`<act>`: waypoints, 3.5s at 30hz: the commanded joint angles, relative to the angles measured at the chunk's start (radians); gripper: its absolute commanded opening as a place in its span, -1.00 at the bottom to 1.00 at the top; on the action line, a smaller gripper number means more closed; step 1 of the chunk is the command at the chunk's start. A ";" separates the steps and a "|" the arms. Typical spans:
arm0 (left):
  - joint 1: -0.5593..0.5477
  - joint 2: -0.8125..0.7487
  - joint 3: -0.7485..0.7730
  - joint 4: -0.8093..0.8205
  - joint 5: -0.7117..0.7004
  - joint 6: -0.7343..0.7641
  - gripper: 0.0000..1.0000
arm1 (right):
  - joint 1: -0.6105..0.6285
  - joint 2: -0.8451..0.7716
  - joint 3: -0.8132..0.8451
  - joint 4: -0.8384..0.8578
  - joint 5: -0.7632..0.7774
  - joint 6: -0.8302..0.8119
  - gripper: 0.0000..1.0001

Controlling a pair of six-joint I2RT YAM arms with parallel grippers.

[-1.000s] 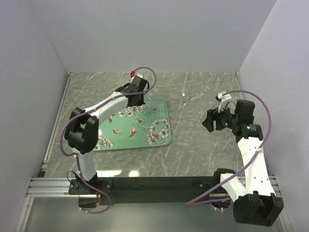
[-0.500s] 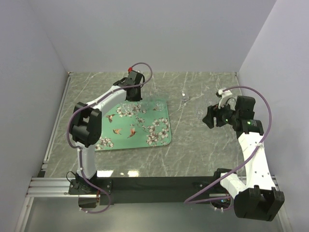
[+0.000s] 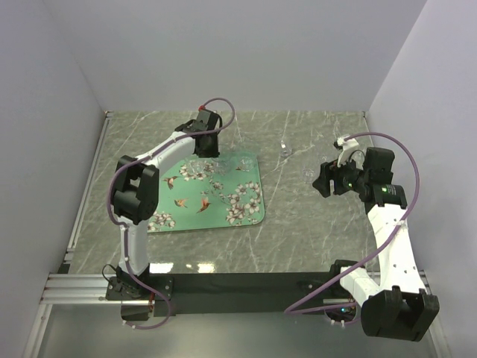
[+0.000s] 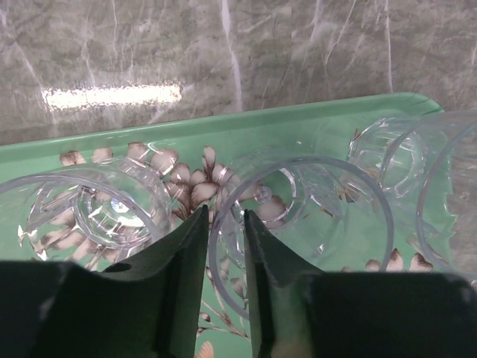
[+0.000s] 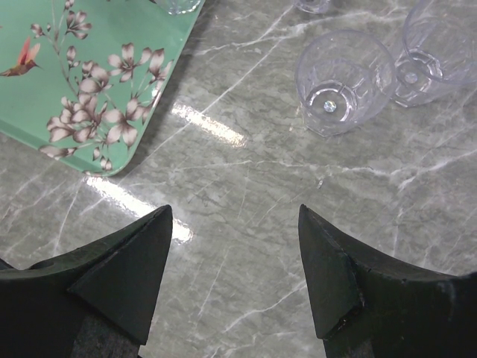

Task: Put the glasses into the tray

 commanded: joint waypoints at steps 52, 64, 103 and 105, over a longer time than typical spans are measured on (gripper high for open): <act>0.019 -1.480 -0.820 0.050 -0.096 -0.295 0.97 | 0.004 0.696 0.445 -0.017 0.304 0.464 0.05; 0.019 -1.597 -0.903 0.000 -0.091 -0.371 0.98 | 0.005 0.836 0.468 0.026 0.331 0.455 -0.34; 0.019 -1.615 -1.024 0.086 -0.033 -0.411 0.99 | 0.317 0.486 0.248 0.054 -0.018 0.082 -1.00; 0.019 -1.618 -1.027 0.082 -0.035 -0.416 0.99 | 0.343 0.498 0.253 0.051 -0.008 0.082 -1.00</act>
